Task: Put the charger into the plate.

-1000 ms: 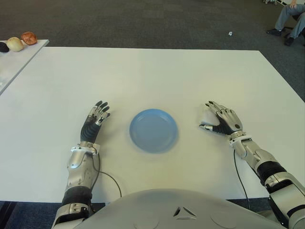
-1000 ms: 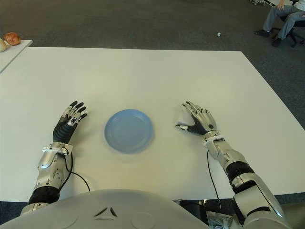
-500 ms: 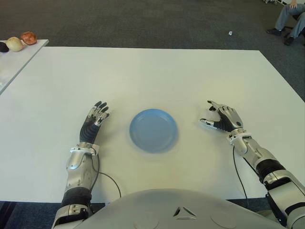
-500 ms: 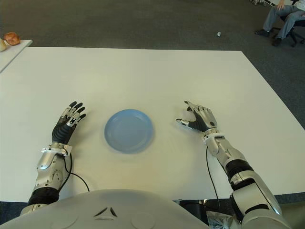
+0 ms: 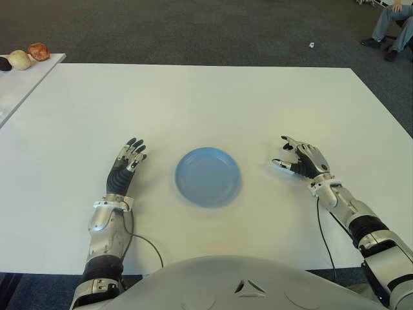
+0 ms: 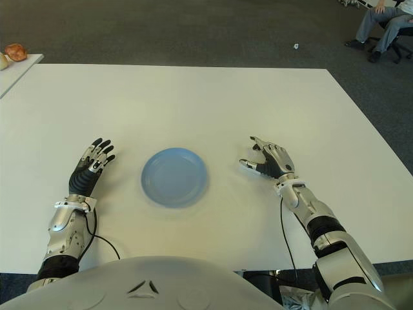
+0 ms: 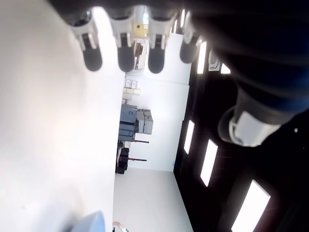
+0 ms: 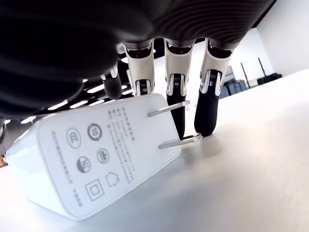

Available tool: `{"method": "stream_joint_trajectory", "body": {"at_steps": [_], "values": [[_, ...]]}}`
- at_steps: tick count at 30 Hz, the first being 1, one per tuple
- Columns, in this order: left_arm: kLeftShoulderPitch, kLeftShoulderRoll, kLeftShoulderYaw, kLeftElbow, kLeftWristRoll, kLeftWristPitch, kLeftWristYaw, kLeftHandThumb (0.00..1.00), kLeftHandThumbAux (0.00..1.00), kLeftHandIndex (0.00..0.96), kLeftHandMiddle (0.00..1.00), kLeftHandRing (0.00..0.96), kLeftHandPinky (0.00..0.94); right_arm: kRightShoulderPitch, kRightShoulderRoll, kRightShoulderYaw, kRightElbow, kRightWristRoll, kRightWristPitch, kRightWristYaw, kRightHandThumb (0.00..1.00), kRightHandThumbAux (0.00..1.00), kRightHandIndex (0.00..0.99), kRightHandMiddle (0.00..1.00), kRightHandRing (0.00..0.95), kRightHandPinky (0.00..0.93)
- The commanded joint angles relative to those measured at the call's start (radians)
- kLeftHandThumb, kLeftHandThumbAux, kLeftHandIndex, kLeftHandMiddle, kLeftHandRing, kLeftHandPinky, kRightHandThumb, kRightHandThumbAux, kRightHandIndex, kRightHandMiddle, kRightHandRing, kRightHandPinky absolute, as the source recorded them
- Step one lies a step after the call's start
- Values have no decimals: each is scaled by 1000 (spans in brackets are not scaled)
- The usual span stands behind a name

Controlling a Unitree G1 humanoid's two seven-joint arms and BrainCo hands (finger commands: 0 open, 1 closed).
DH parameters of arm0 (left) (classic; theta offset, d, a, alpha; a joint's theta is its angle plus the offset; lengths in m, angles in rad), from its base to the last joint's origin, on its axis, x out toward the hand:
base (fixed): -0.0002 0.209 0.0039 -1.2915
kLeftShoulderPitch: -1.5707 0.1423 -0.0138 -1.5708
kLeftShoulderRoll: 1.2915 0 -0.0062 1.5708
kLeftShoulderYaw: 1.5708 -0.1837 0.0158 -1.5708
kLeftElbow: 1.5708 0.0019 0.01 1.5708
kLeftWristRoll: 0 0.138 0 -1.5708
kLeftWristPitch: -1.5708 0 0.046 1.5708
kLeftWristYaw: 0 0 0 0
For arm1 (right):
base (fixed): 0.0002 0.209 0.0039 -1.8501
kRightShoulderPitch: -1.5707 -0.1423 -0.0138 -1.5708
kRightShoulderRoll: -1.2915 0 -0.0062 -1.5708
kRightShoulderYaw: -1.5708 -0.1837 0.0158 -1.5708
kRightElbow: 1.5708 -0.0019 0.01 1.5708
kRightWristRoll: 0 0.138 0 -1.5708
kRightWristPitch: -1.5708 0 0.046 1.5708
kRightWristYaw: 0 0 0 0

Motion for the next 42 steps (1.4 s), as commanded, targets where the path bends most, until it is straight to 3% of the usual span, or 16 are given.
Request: {"method": "stream_joint_trajectory", "body": {"at_steps": [1,12,19,33,42], "values": [[84,-28,-12,77,11,90,4,0,527,85,119,109,132,88,42,57,38,-25,-3,135,477,238,110,331,338,348],[82,-28,-10,77,16,87,8,0,520,88,121,109,127,90,33,63,19,-36,3,141,497,256,162,357,351,352],[81,-26,-10,80,18,77,1,0,519,90,123,108,121,91,23,72,11,-53,0,133,499,248,134,343,338,334],[76,-25,-8,83,12,92,-2,0,537,94,129,114,129,90,17,83,6,-85,14,99,450,224,101,161,118,83],[80,-22,-10,76,20,97,6,0,536,90,126,112,123,98,11,94,-30,-170,85,46,380,211,75,58,20,10]]}}
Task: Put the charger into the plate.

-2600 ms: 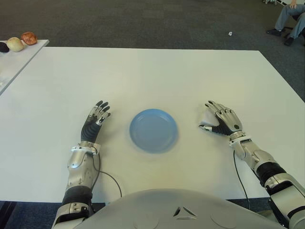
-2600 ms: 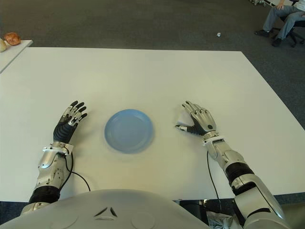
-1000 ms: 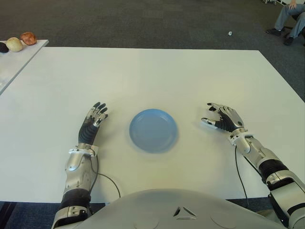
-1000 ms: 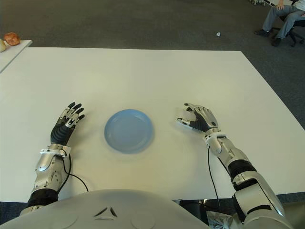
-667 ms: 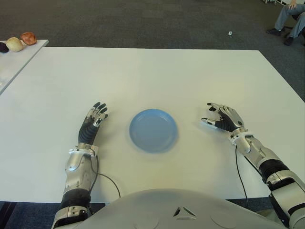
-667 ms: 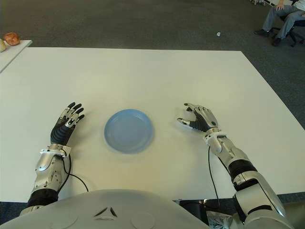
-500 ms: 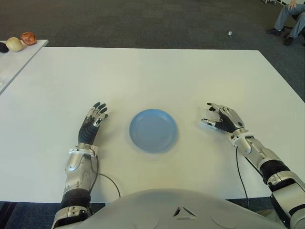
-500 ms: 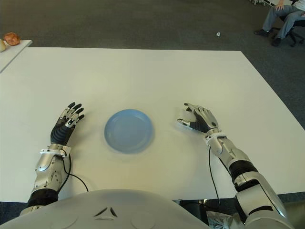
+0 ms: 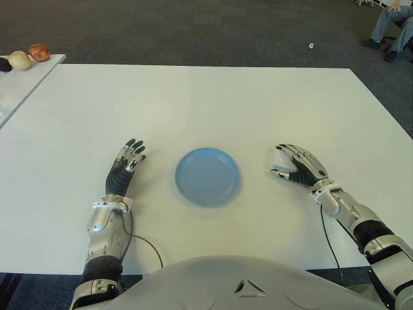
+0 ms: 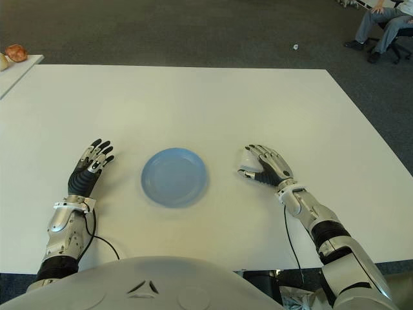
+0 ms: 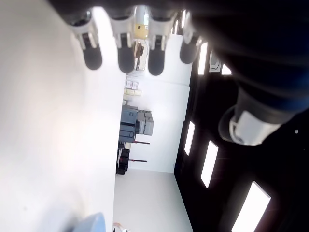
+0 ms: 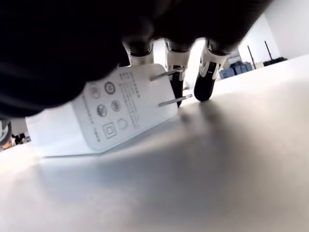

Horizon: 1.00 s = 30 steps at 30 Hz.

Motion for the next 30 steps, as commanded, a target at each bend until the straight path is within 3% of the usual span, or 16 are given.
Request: {"method": "stream_joint_trajectory", "body": {"at_steps": [1,10,30], "values": [[77,-22,-16,78,20,87,7,0,536,89,126,112,123,63,39,57,16,-83,69,15,375,211,70,50,16,8],[77,-18,-16,77,18,90,1,0,530,91,129,113,122,84,39,72,-36,-163,174,-35,323,209,3,1,0,6],[72,-14,-16,91,21,75,-9,0,519,95,141,122,119,101,61,62,-42,-151,186,-66,303,199,0,0,0,1]]}}
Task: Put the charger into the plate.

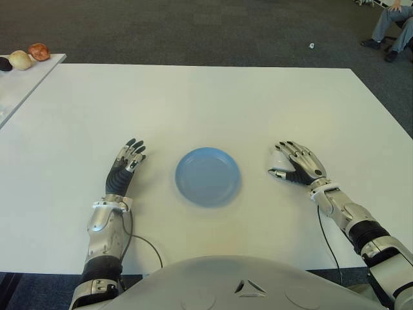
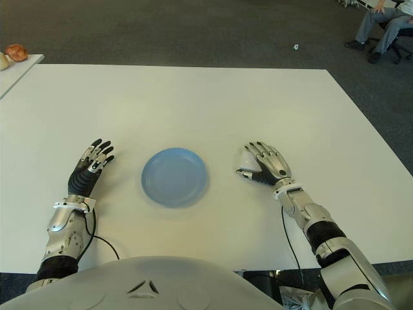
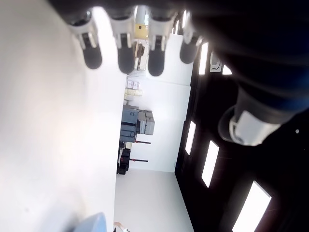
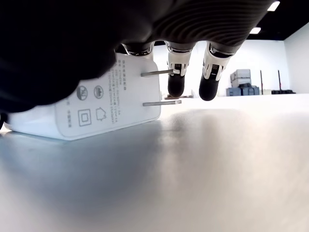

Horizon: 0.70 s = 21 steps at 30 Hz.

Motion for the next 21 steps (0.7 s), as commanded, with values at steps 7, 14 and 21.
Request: {"method": "stream_joint_trajectory", "body": {"at_steps": [7,14,21], "values": [[72,-18,-13,93,15,71,-15,0,513,96,142,122,115,83,50,36,44,-14,4,14,306,205,0,0,0,8],[70,-18,-12,98,21,63,-14,0,509,94,139,118,111,75,57,44,66,-29,3,-27,319,218,0,0,0,86],[67,-17,-12,103,22,61,-18,0,504,96,147,123,111,54,69,55,129,-34,-29,-77,360,233,0,6,44,207]]}}
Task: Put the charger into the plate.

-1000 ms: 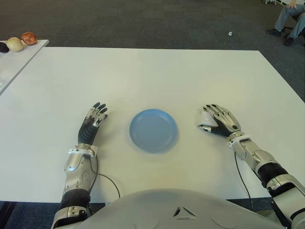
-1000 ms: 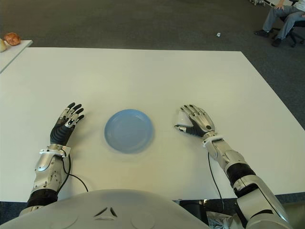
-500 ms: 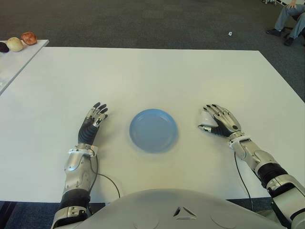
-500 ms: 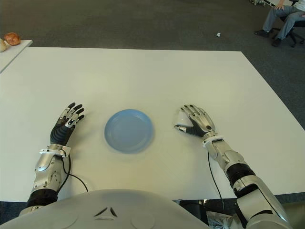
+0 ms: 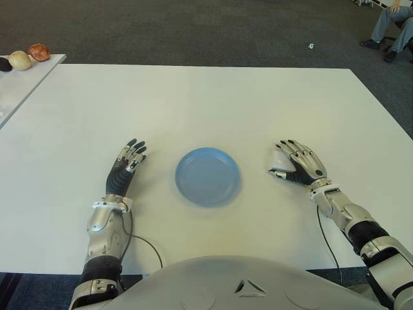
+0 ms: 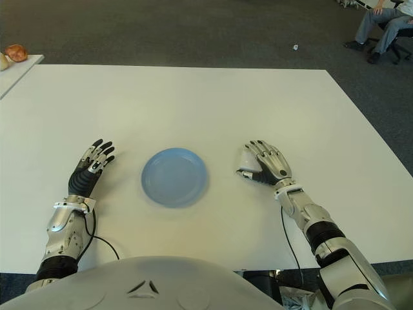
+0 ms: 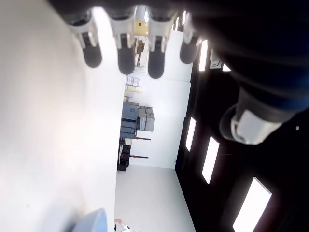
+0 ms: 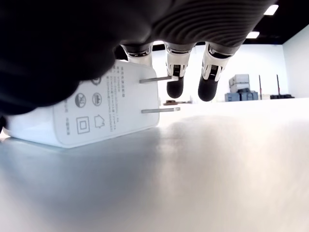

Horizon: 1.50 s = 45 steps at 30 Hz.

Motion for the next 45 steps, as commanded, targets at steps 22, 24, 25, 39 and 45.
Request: {"method": "stream_joint_trajectory", "body": {"at_steps": [22,24,25,39,45], "values": [[72,-24,-8,82,13,71,0,0,503,93,153,129,113,5,59,96,212,-50,-88,-57,925,594,758,850,854,865],[72,-23,-9,82,15,69,0,0,501,95,154,129,112,5,58,98,211,-48,-88,-56,947,612,784,865,866,871],[72,-23,-9,82,15,68,1,0,500,96,154,129,111,5,57,99,210,-47,-87,-55,958,620,798,873,872,875],[74,-25,-9,77,20,68,7,0,495,97,152,126,111,6,47,103,193,-39,-87,-37,990,654,863,909,899,889],[72,-24,-9,78,18,69,4,0,496,95,150,124,108,9,40,104,180,-40,-89,-39,982,659,865,907,898,885]]}}
